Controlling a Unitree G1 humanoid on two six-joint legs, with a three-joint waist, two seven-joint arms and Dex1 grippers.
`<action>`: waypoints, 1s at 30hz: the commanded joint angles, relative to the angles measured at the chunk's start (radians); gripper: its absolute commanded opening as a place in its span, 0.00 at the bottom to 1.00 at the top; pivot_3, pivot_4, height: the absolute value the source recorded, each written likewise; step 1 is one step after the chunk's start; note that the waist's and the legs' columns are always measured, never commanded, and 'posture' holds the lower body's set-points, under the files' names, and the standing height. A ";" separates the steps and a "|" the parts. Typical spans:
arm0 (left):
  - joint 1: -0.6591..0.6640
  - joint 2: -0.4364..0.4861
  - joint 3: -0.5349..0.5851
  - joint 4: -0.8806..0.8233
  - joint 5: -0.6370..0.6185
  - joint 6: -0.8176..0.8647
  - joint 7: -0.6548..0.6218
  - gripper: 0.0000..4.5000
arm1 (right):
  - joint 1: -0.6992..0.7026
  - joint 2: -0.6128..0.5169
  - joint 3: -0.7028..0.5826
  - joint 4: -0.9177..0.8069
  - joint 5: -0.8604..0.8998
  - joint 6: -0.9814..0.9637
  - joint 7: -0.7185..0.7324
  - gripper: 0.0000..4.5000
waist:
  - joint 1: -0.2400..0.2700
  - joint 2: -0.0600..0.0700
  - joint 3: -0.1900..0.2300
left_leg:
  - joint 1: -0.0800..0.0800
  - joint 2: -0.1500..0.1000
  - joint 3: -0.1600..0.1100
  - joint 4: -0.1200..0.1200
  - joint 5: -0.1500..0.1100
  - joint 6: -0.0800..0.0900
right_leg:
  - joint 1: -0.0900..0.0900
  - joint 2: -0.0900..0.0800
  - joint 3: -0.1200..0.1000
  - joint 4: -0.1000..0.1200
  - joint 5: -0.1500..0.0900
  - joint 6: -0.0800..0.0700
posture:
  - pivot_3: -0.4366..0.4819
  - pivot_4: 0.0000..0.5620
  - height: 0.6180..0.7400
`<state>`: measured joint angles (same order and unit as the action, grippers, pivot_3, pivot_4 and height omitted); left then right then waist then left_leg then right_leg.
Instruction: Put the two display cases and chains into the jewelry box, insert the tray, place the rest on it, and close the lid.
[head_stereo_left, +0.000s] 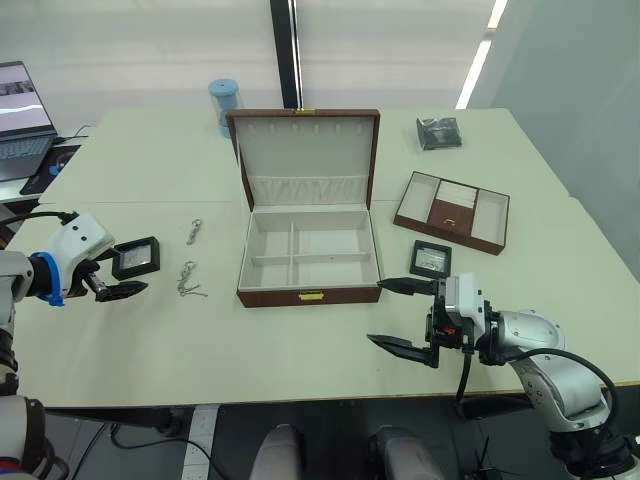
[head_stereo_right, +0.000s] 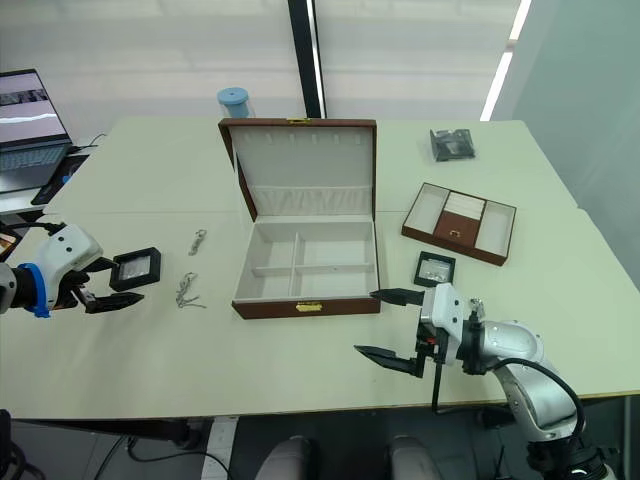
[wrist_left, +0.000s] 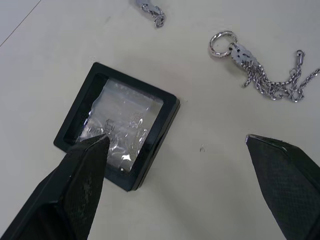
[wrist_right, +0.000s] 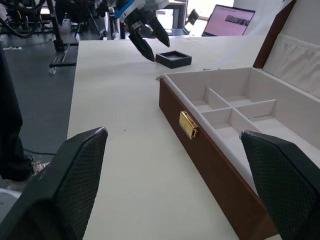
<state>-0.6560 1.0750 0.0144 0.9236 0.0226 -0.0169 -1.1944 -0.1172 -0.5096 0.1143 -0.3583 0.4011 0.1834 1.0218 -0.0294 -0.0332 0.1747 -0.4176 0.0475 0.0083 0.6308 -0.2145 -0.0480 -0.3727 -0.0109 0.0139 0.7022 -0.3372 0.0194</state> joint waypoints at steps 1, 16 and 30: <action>-0.040 -0.006 -0.020 0.053 0.026 -0.035 -0.006 1.00 | 0.009 0.005 0.002 -0.032 -0.011 -0.034 -0.022 1.00 | -0.001 0.000 0.000 | 0.000 0.000 0.000 0.000 0.000 0.000 | 0.000 0.000 0.000 0.000 0.000 0.000 | 0.48 0.27 1.00; -0.073 -0.045 -0.047 0.131 0.067 -0.028 0.031 1.00 | 0.002 -0.005 0.002 -0.027 -0.021 -0.040 -0.038 1.00 | 0.001 0.000 0.000 | 0.001 0.000 0.000 0.002 0.000 0.000 | 0.000 0.001 0.000 0.003 0.000 0.000 | 0.48 0.27 1.00; -0.050 -0.059 -0.046 0.109 0.062 0.004 0.036 0.16 | 0.007 -0.044 -0.003 -0.022 -0.002 -0.029 -0.005 1.00 | 0.001 0.000 0.000 | 0.001 0.000 0.000 0.009 0.000 0.000 | 0.000 0.001 0.001 0.010 0.000 0.000 | 0.48 0.27 1.00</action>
<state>-0.7160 1.0178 -0.0323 1.0474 0.0830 -0.0244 -1.1509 -0.1055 -0.5436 0.1213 -0.3582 0.3767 0.1615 1.0045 -0.0285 -0.0335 0.1745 -0.4169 0.0478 0.0081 0.6401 -0.2145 -0.0479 -0.3730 -0.0101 0.0144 0.7123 -0.3373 0.0195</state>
